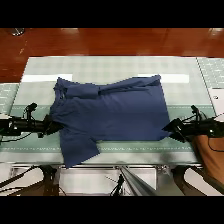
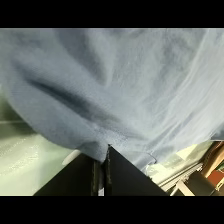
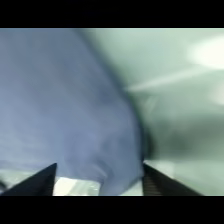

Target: Fold the shirts.

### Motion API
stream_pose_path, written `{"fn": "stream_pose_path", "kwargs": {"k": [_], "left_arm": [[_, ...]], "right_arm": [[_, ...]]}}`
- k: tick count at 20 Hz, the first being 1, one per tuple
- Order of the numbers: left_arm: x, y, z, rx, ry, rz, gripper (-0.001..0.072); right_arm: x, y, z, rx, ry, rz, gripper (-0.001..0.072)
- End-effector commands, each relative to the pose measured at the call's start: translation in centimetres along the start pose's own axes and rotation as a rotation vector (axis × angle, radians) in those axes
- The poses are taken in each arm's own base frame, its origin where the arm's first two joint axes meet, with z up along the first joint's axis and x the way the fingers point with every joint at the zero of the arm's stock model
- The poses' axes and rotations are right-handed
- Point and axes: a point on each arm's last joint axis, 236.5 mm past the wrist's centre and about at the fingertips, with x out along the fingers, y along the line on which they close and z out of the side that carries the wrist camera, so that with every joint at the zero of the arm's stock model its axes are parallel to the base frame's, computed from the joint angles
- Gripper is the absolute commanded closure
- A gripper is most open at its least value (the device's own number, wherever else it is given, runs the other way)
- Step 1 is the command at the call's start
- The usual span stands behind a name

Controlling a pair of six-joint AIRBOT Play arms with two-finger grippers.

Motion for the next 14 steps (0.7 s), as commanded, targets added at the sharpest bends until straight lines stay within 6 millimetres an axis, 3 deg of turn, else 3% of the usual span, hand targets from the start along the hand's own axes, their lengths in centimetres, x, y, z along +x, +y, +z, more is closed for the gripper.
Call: {"fn": "stream_pose_path", "kwargs": {"k": [1,2,4,6,8,10,12,14], "left_arm": [[0.0,-0.3,0.3,0.0,-0.015,-0.009,0.0681],[-0.1,-0.8,0.7,0.009,-0.028,-0.03,0.0681],[-1.3,-3.6,2.3,0.036,-0.09,-0.113,0.0681],[-5.2,-10.5,5.5,0.14,-0.242,-0.295,0.0682],[-12.7,-20.4,7.9,0.421,-0.494,-0.461,0.0682],[-20.6,-28.5,8.4,0.664,-0.773,-0.428,0.0683],[-29.1,-35.4,6.4,0.814,-1.05,-0.398,0.0683],[-35.7,-39.9,1.8,0.938,-1.226,-0.365,0.0683]], "right_arm": [[1.0,2.7,0.8,-0.063,-0.009,0.074,0.0496],[0.5,3.9,1.2,-0.118,-0.018,0.102,0.0691],[-2.2,7.1,2.8,-0.192,-0.044,0.155,0.0691],[-7.8,11.5,5.9,-0.298,-0.161,0.175,0.0692],[-16.2,17.5,9.4,-0.408,-0.375,0.194,0.0692],[-26.1,23.9,10.8,-0.554,-0.635,0.21,0.0691],[-35.5,29.3,8.8,-0.695,-0.872,0.205,0.0691],[-42.1,32.4,4.1,-0.816,-1.028,0.164,0.0691]]}}
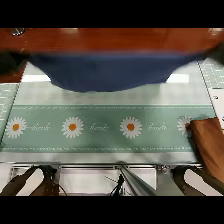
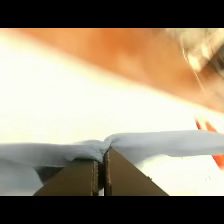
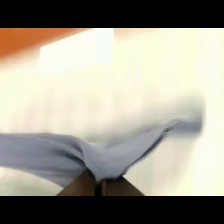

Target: Fold the shirts.

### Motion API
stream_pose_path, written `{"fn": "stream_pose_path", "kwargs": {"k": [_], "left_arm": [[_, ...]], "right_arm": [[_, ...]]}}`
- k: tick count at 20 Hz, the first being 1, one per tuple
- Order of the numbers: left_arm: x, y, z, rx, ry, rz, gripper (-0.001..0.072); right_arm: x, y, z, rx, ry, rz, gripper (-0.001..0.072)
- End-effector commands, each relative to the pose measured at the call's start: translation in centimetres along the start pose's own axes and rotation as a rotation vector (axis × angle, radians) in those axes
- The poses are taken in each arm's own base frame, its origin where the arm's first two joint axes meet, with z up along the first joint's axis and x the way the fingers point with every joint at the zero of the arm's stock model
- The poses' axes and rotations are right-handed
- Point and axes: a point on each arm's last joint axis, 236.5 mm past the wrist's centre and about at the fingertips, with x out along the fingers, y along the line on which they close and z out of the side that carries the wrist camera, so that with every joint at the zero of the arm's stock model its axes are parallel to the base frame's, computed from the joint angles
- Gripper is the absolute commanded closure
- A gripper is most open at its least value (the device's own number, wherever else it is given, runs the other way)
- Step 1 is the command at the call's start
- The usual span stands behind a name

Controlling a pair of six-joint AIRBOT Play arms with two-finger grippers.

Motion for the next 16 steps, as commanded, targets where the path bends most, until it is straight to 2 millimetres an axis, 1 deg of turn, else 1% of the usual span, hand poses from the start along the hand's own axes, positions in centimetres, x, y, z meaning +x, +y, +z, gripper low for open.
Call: {"fn": "stream_pose_path", "kwargs": {"k": [1,2,3,4,5,6,7,9,11,12,14,15,16], "left_arm": [[-6.9,-11.6,11.3,0.315,-0.323,0.032,0.0683],[-8.9,-13.5,12.3,0.382,-0.357,0.073,0.0683],[-10.8,-15.0,12.9,0.425,-0.387,0.114,0.0683],[-12.8,-16.7,13.3,0.471,-0.421,0.152,0.0682],[-14.5,-17.9,13.2,0.505,-0.446,0.184,0.0683],[-16.4,-19.1,13.0,0.542,-0.472,0.224,0.0683],[-18.1,-19.9,12.5,0.577,-0.492,0.265,0.0683],[-21.2,-20.4,11.2,0.623,-0.507,0.367,0.0682],[-23.8,-20.6,10.4,0.628,-0.538,0.444,0.0682],[-24.6,-20.8,10.0,0.644,-0.54,0.466,0.0682],[-24.9,-20.1,7.9,0.646,-0.467,0.505,0.0682],[-24.8,-19.2,6.8,0.636,-0.41,0.531,0.0682],[-24.5,-18.1,6.2,0.622,-0.367,0.552,0.0682]], "right_arm": [[-11.4,8.8,7.3,-0.258,-0.28,-0.06,0.0692],[-14.0,10.3,7.3,-0.304,-0.329,-0.088,0.0691],[-16.5,11.8,7.0,-0.333,-0.388,-0.115,0.0691],[-18.7,12.6,6.3,-0.359,-0.427,-0.155,0.0691],[-20.6,13.5,5.3,-0.368,-0.451,-0.182,0.0691],[-22.0,14.3,4.1,-0.384,-0.463,-0.198,0.0691],[-23.4,14.9,2.9,-0.391,-0.475,-0.219,0.0691],[-25.9,15.0,1.1,-0.376,-0.499,-0.287,0.0691],[-27.2,14.3,-1.1,-0.341,-0.478,-0.35,0.0691],[-27.6,14.0,-2.0,-0.329,-0.476,-0.368,0.0691],[-27.1,13.4,-3.7,-0.31,-0.436,-0.375,0.0691],[-26.4,12.8,-4.8,-0.289,-0.386,-0.378,0.0691],[-25.6,11.9,-5.9,-0.266,-0.333,-0.382,0.0691]]}}
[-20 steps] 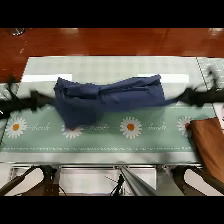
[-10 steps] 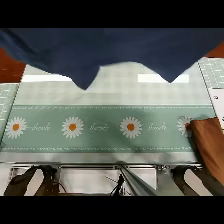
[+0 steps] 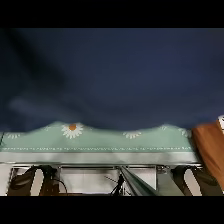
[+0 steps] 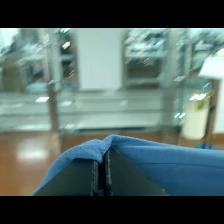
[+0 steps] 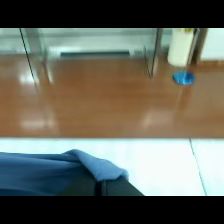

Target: Fold the shirts.

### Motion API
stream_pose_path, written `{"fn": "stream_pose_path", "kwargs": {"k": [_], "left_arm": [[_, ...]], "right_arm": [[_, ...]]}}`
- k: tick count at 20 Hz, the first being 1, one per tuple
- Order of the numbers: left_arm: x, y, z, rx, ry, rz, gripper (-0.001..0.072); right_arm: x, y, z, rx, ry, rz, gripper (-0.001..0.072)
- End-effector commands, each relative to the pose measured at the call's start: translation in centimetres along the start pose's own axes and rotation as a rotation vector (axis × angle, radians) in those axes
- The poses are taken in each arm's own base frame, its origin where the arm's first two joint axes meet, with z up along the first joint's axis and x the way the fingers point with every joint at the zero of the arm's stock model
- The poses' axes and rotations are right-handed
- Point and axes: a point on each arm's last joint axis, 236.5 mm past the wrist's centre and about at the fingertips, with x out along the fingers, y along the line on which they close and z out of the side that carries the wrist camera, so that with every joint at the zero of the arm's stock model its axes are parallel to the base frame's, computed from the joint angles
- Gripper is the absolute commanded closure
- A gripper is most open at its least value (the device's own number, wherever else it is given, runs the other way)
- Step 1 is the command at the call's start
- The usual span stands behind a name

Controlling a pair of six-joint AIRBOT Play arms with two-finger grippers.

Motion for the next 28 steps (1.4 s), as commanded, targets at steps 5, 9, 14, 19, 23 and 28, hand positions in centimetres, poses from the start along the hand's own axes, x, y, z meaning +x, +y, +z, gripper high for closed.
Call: {"fn": "stream_pose_path", "kwargs": {"k": [5,9,14,19,23,28], "left_arm": [[4.2,2.0,-14.3,-0.161,0.402,0.005,0.0683],[9.3,1.6,-28.4,-0.346,0.68,-0.077,0.0682],[17.3,0.0,-41.3,-0.433,0.873,-0.104,0.0683],[25.5,-3.6,-50.2,-0.537,1.008,-0.095,0.0683],[27.4,-4.9,-54.7,-0.659,1.152,-0.058,0.0682],[25.8,-4.8,-55.1,-0.602,1.248,-0.124,0.0681]], "right_arm": [[6.3,-1.2,-11.1,0.121,0.357,0.058,0.0691],[14.6,-1.7,-18.5,0.216,0.486,0.17,0.0692],[26.8,-5.1,-27.1,0.424,0.612,0.182,0.0691],[38.2,-4.6,-30.3,0.45,0.694,0.242,0.0692],[44.5,-5.0,-32.8,0.465,0.756,0.21,0.0691],[43.8,-5.8,-35.1,0.499,0.866,0.226,0.0691]]}}
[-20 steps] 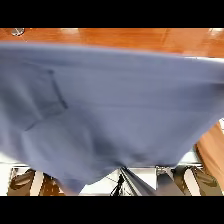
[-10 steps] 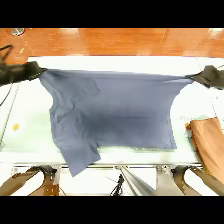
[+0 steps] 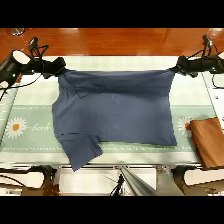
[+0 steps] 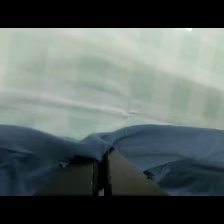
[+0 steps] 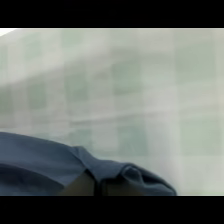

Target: Fold the shirts.

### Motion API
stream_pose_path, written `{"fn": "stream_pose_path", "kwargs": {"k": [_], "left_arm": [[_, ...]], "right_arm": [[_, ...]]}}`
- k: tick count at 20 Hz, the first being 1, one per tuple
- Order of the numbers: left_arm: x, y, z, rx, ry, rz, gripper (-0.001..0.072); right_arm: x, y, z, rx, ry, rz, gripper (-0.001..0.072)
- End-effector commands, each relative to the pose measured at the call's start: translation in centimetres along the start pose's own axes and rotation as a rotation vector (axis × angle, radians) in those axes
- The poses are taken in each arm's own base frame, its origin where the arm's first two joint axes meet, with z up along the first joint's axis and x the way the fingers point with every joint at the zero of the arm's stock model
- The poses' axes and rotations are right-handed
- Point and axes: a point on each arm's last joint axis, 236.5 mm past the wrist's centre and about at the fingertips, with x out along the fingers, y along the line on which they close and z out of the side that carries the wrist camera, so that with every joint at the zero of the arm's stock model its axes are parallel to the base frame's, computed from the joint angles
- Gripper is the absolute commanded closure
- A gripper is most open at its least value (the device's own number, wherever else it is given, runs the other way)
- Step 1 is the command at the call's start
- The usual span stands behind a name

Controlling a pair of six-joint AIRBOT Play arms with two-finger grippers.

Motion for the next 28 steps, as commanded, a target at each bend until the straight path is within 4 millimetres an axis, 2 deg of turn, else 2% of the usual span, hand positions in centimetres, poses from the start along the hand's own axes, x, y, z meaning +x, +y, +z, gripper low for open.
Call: {"fn": "stream_pose_path", "kwargs": {"k": [1,3,6,8,12,13,14,15,17,20,22,23,25,27,28], "left_arm": [[-0.2,0.7,-1.8,0.047,0.128,0.0,0.0681],[-1.7,1.6,-3.8,0.085,0.245,-0.005,0.0681],[-3.6,3.4,-8.8,0.142,0.476,-0.005,0.0681],[-3.3,5.0,-11.5,0.133,0.559,0.027,0.0681],[-2.4,6.6,-16.3,0.078,0.68,0.039,0.068],[-2.3,6.8,-16.7,0.071,0.692,0.041,0.0622],[-2.5,6.8,-16.9,0.062,0.702,0.043,0.029],[-2.9,6.7,-16.9,0.065,0.712,0.041,0.0013],[-4.5,7.5,-16.6,0.085,0.727,0.076,0.0003],[-8.2,11.0,-16.6,0.088,0.696,0.224,0.0005],[-10.7,13.0,-18.7,0.017,0.694,0.24,0.0006],[-11.7,14.1,-20.5,-0.042,0.702,0.241,0.0005],[-12.7,15.5,-23.6,-0.152,0.671,0.209,0.0005],[-12.8,14.9,-26.3,-0.26,0.606,0.118,0.0005],[-12.6,14.6,-27.0,-0.303,0.553,0.086,0.0005]], "right_arm": [[0.3,-1.2,-1.5,0.017,0.103,0.008,0.0691],[-1.3,-1.7,-3.7,0.031,0.208,0.03,0.0691],[-2.9,-3.2,-8.5,0.0,0.413,0.011,0.0691],[-2.5,-4.6,-10.8,0.0,0.485,-0.04,0.0691],[0.0,-5.8,-13.8,0.05,0.516,-0.052,0.0689],[0.3,-6.0,-14.4,0.07,0.521,-0.051,0.0517],[0.2,-5.9,-14.7,0.075,0.535,-0.048,0.0081],[-0.4,-5.7,-14.9,0.064,0.553,-0.043,0.0091],[-2.3,-5.7,-14.3,0.065,0.542,-0.044,0.0091],[-6.5,-7.1,-13.0,0.048,0.431,-0.124,0.0093],[-8.5,-8.2,-13.0,0.073,0.317,-0.165,0.0093],[-9.0,-8.3,-13.7,0.102,0.27,-0.163,0.0093],[-8.9,-6.8,-16.6,0.125,0.23,-0.094,0.0093],[-7.9,-4.5,-19.6,0.143,0.212,0.003,0.0093],[-7.5,-3.4,-20.5,0.165,0.194,0.052,0.0093]]}}
